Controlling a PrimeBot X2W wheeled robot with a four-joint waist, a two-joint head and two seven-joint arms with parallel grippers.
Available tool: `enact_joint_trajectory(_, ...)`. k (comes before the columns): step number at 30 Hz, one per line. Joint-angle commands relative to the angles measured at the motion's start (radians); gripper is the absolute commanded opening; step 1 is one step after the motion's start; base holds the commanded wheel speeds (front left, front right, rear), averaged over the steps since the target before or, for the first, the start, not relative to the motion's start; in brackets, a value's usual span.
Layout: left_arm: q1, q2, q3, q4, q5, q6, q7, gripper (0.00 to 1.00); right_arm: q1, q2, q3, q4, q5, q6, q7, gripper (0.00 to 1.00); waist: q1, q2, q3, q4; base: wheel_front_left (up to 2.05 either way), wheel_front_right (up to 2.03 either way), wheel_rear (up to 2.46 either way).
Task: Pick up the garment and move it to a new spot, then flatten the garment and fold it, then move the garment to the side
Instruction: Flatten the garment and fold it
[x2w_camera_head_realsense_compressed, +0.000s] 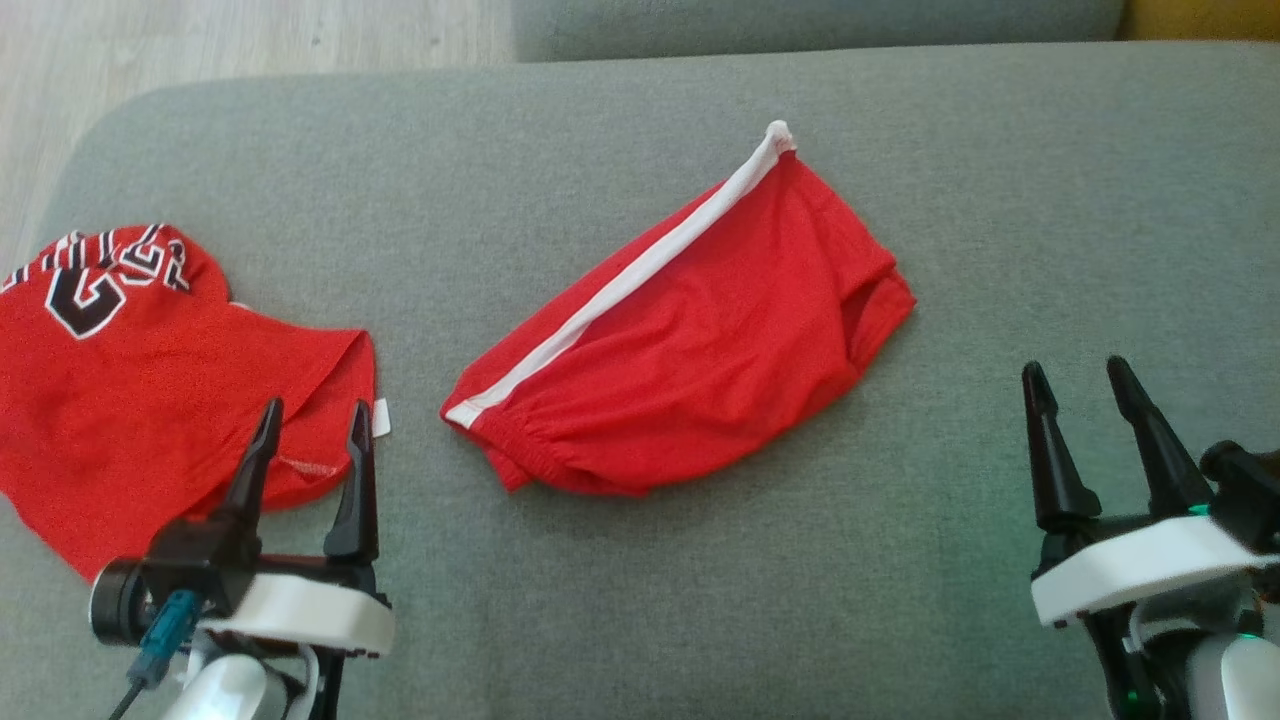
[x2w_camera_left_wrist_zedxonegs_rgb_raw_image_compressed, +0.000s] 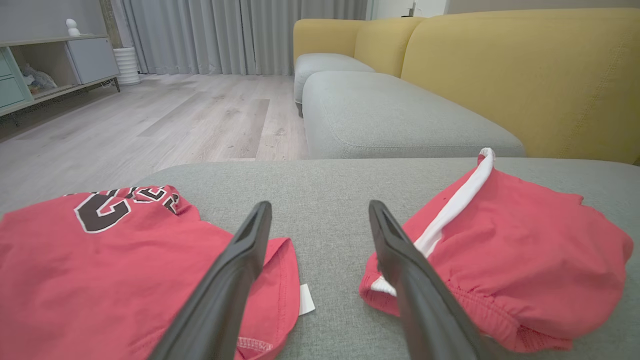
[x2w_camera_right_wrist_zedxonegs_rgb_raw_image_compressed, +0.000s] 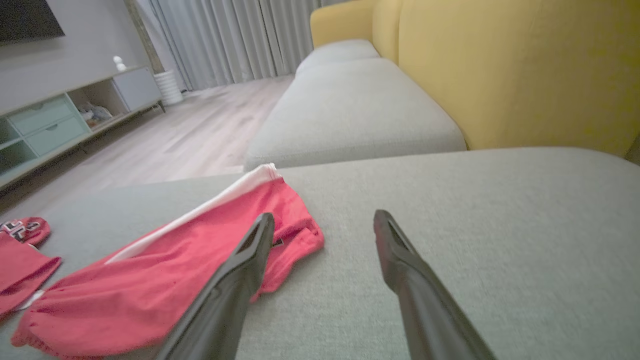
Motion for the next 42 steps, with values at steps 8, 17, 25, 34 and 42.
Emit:
enact_joint_trajectory(8,-0.108,0.006,0.032,-0.034,0.007,-0.007,-0.015,1.00,-0.191,-0.063,0.017,0.152,0.034,-0.001,0.045,1.00,0.0000,-0.0001,0.071,0.050,0.00,0.00,0.00)
enact_joint_trajectory(17,-0.195,-0.053,0.000,0.017,0.012,-0.043,-0.041,1.00,-0.456,-0.122,0.093,0.481,0.083,-0.001,0.071,1.00,0.0000,-0.0001,0.138,0.122,0.00,0.00,0.00)
enact_joint_trajectory(25,-0.229,-0.088,-0.014,0.070,0.014,-0.068,-0.064,1.00,-0.594,-0.152,0.133,0.741,0.095,-0.001,0.149,1.00,0.0000,-0.0001,0.150,0.152,0.00,0.00,0.00)
enact_joint_trajectory(34,-0.223,-0.095,-0.005,0.095,0.010,-0.072,-0.077,1.00,-0.600,-0.148,0.174,0.768,0.152,-0.001,0.256,0.00,0.0000,-0.0001,0.135,0.137,0.00,0.00,0.00)
enact_joint_trajectory(42,-0.191,-0.089,0.003,0.089,0.007,-0.058,-0.082,1.00,-0.462,-0.117,0.073,0.618,0.159,-0.001,0.161,0.00,0.0000,-0.0001,0.094,0.099,0.00,0.00,0.00)
